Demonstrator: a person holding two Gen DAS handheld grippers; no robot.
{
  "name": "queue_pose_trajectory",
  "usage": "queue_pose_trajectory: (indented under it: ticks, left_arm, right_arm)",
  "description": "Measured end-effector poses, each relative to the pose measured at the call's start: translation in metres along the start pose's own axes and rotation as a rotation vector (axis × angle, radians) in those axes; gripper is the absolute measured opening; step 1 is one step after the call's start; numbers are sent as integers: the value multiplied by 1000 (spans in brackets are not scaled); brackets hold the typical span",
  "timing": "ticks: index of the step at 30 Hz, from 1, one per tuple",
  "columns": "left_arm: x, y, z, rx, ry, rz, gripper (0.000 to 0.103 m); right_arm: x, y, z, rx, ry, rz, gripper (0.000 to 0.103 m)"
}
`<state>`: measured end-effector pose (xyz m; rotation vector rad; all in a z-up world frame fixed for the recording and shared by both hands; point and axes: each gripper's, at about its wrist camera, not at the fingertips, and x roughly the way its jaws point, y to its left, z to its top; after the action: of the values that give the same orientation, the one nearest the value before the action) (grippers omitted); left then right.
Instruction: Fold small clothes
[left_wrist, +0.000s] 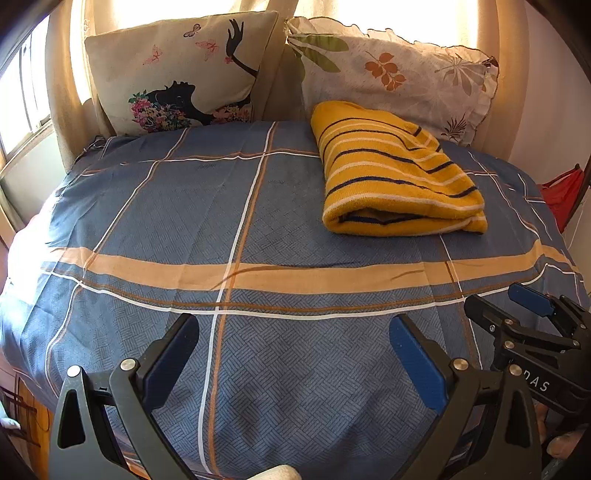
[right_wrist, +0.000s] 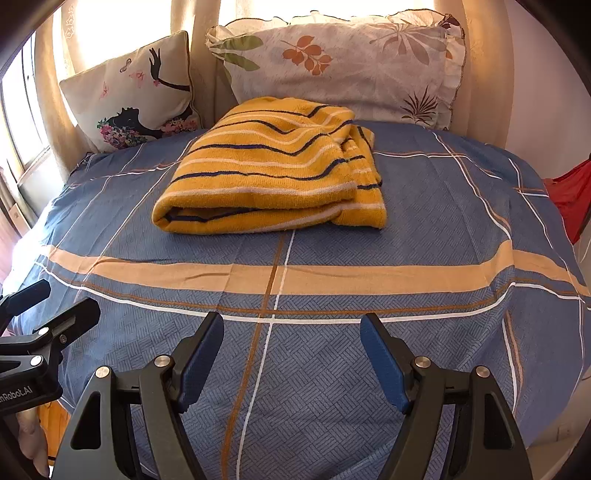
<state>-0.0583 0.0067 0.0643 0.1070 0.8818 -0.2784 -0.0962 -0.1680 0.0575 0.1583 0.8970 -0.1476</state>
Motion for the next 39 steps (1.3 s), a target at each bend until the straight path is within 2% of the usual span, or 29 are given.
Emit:
queue_pose_trajectory:
  ticks: [39]
  left_arm:
    - [13,4,-3,-7,41,-22,102]
  right_arm:
    - [6,2,1,-11,15,1,81]
